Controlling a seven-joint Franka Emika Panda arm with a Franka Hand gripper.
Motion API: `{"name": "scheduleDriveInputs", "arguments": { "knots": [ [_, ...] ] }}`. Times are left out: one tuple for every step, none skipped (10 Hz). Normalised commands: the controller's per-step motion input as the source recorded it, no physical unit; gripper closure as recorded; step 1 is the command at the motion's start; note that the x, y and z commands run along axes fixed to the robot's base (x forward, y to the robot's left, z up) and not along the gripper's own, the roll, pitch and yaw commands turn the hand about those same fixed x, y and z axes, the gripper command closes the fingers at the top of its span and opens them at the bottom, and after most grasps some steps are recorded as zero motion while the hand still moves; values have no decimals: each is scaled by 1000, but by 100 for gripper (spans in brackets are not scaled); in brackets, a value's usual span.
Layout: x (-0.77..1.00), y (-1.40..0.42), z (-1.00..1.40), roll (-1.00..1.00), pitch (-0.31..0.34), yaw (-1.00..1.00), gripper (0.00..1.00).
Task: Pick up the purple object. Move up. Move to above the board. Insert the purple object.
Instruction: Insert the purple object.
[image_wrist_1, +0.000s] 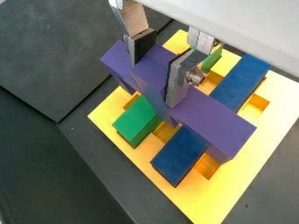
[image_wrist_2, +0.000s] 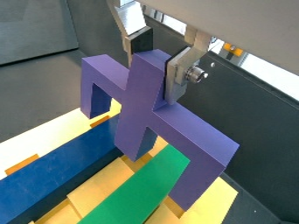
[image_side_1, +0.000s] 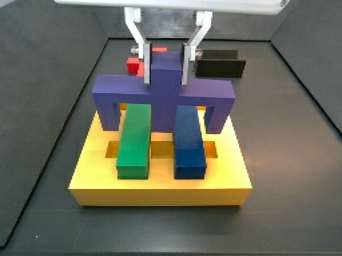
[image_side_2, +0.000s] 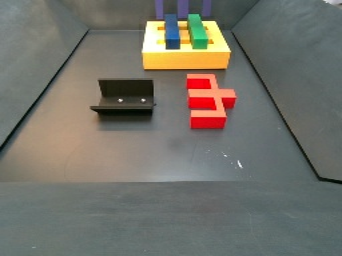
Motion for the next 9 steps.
{"name": "scheduleDriveInputs", "arguments": {
  "knots": [
    [-97, 0, -23, -494, -9, 114, 100],
    [-151, 0, -31, -500, -24, 111, 100],
    [-66, 0, -109, -484, -7, 106, 100],
    [0, 0, -174, -384, -6, 94, 100],
    [0, 0, -126, -207, 0, 63, 100],
    [0, 0, 0, -60, 0, 0, 100],
    [0, 0, -14, -4, 0, 0, 100],
    [0, 0, -51, -183, 0, 0, 100],
    [-34, 0, -91, -313, -1, 0, 100]
  ]
}}
